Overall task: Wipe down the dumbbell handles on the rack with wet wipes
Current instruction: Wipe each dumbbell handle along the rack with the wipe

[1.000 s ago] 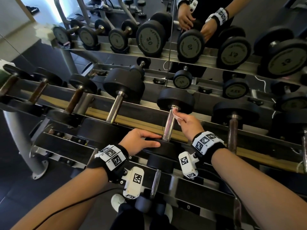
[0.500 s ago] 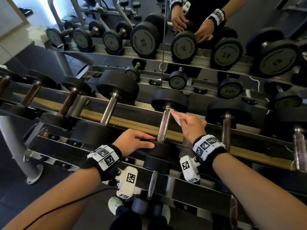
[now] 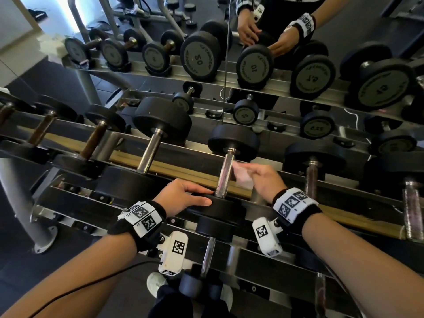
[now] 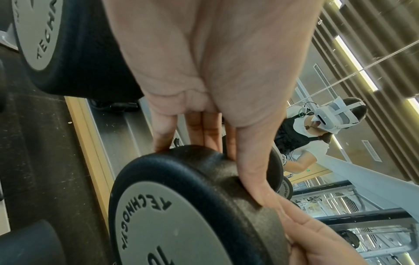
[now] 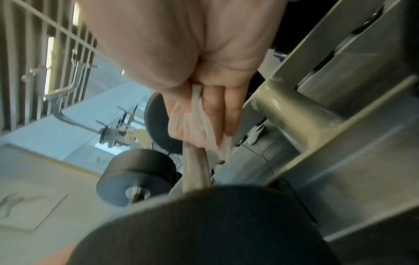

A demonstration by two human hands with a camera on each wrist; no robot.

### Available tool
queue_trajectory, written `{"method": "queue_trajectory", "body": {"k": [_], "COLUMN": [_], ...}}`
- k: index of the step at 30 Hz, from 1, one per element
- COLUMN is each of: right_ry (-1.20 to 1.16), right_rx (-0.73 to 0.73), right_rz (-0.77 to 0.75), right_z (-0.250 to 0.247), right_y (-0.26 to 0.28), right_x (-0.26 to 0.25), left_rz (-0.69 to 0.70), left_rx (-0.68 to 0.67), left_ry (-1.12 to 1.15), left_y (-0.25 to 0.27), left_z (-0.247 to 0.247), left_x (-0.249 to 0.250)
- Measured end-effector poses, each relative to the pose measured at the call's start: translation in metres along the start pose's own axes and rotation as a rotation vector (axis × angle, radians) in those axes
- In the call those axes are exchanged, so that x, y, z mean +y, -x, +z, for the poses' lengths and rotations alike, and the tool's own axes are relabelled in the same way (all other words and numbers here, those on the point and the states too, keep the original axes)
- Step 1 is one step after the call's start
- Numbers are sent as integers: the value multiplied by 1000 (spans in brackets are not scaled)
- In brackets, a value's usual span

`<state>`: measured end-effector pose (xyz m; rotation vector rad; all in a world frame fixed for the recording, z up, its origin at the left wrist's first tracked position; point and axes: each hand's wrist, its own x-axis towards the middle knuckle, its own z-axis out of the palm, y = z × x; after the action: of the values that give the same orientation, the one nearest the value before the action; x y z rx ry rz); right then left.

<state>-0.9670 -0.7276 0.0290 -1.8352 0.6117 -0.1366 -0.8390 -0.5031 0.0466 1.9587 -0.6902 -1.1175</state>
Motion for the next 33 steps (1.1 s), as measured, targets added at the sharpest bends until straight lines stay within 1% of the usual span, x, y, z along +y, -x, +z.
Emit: {"method": "queue_trajectory", "body": {"k": [1,2,3,6,9,11,13,15,16,17,19,20,21,24,28,30,32,33], "right_ry": [7,21,41,118,175,201,232,191,122,37,-77,-117,-139,-57,8,80,240,280], "right_rx": [81,127,132,32,-58,-107,-194,-242,-218,-159,3,39,31,-64,-147,-268,-434,-466], "right_rz": [-5,-11,-7,38,-24,-14,19,35,31,31,45,53,66,79,15,1,-23,-24], "right_z": [-2,-3,-1,18,33,34,29,19,12,6,-4,-6,-4,11,25,24,16,12], "right_y": [-5,-10,-15,-22,-12,-4,2,3,2,-1,-8,-13,-17,-15,7,17,18,15], "right_x": [-1,0,2,15,30,36,36,28,22,15,6,3,2,4,18,24,22,18], "left_rz": [-1,0,2,5,4,2,1,1,1,1,4,5,7,10,4,0,-5,-4], "left_rx": [0,2,9,27,23,24,23,22,21,19,24,27,27,26,11,3,6,15], "left_ry": [2,3,2,0,-4,2,0,-2,0,5,5,-1,-7,-12,-16,-24,-27,-27], "left_y": [0,1,1,2,3,3,3,2,2,2,2,2,2,2,1,0,0,0], "left_z": [0,0,1,1,2,1,1,2,2,2,2,2,3,2,1,0,1,1], "left_x": [0,1,1,3,4,4,4,5,4,4,4,3,3,2,3,3,4,4]}}
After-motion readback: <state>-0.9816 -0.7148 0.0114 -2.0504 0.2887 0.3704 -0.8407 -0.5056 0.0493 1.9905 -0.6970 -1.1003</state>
